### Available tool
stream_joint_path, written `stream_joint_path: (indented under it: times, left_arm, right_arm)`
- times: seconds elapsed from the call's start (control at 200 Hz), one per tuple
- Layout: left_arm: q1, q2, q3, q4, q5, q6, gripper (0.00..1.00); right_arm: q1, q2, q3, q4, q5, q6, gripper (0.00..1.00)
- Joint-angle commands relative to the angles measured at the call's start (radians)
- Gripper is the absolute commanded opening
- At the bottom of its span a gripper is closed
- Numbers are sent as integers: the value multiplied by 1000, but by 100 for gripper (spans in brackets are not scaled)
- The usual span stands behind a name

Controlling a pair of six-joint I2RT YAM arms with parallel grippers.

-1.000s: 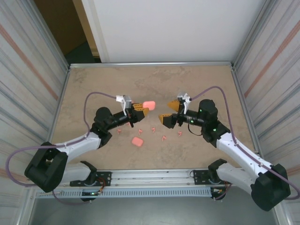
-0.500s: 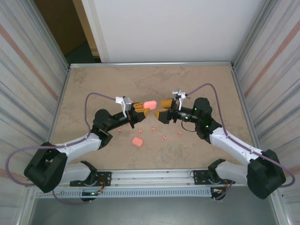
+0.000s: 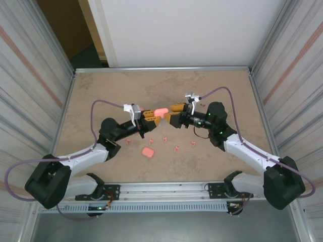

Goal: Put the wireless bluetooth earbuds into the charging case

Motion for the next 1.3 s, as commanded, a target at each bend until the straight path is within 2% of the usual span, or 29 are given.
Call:
stream_joint_path:
  times: [0.0, 1.022, 1.298]
  left_arm:
    - [-6, -31, 3, 38, 17, 21, 0]
    - [-7, -38, 1, 20, 28, 40, 0]
    - [-7, -45, -17, 6, -15, 55, 0]
  right_arm:
    - [-14, 13, 35, 29, 25, 35, 71]
    - [-40, 87, 92, 57, 25, 75, 68]
    - [-72, -2, 79, 0, 14, 59, 69]
